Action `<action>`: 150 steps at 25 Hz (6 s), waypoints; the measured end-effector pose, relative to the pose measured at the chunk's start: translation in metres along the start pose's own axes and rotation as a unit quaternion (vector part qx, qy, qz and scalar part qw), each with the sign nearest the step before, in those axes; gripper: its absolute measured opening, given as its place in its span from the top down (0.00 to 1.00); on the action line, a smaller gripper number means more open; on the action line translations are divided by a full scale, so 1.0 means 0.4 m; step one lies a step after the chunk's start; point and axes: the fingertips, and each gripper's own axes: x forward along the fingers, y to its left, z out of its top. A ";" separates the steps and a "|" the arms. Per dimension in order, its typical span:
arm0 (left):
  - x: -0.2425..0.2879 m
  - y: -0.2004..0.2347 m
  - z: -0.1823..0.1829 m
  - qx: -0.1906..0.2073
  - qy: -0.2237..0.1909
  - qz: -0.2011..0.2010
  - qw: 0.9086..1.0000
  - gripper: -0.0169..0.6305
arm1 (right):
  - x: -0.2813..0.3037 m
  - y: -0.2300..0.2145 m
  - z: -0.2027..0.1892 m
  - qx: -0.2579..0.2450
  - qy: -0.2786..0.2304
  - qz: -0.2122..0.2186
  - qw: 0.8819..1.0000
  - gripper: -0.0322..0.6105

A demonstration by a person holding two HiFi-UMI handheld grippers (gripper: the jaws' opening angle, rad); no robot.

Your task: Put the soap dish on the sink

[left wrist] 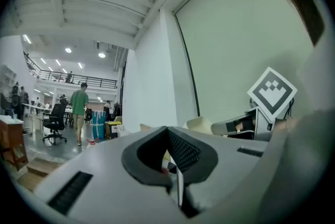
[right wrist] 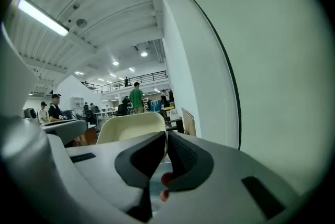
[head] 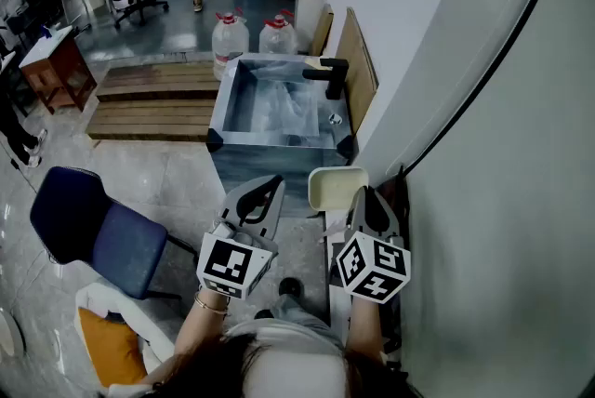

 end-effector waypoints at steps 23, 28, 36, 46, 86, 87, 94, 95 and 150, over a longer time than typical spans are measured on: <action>0.265 -0.015 -0.035 -0.005 0.013 0.016 1.000 0.97 | 0.237 -0.141 0.026 0.006 0.022 0.043 0.999 0.89; 0.309 -0.018 -0.044 0.000 0.020 0.024 1.000 0.97 | 0.279 -0.169 0.023 0.004 0.029 0.054 0.998 0.89; 0.347 -0.009 -0.054 -0.002 0.025 0.031 0.999 0.97 | 0.333 -0.185 0.020 0.000 0.035 0.062 0.997 0.89; 0.397 0.035 -0.083 -0.003 0.030 0.035 0.999 0.97 | 0.416 -0.178 0.009 -0.005 0.039 0.067 0.997 0.89; 0.718 0.222 -0.159 -0.032 0.044 -0.025 0.998 0.97 | 0.812 -0.209 -0.180 -0.074 0.146 0.029 0.986 0.89; 0.722 0.224 -0.160 -0.033 0.045 -0.026 0.998 0.97 | 0.819 -0.210 -0.189 -0.076 0.150 0.029 0.985 0.89; 0.753 0.244 -0.166 -0.028 0.044 -0.035 0.998 0.97 | 0.865 -0.207 -0.243 -0.100 0.172 0.030 0.980 0.89; 0.757 0.247 -0.169 -0.026 0.043 -0.036 0.998 0.97 | 0.873 -0.208 -0.252 -0.104 0.174 0.031 0.979 0.89; 0.825 0.312 -0.237 -0.033 0.068 -0.052 0.996 0.97 | 0.999 -0.295 -0.473 -0.115 0.243 -0.006 0.963 0.89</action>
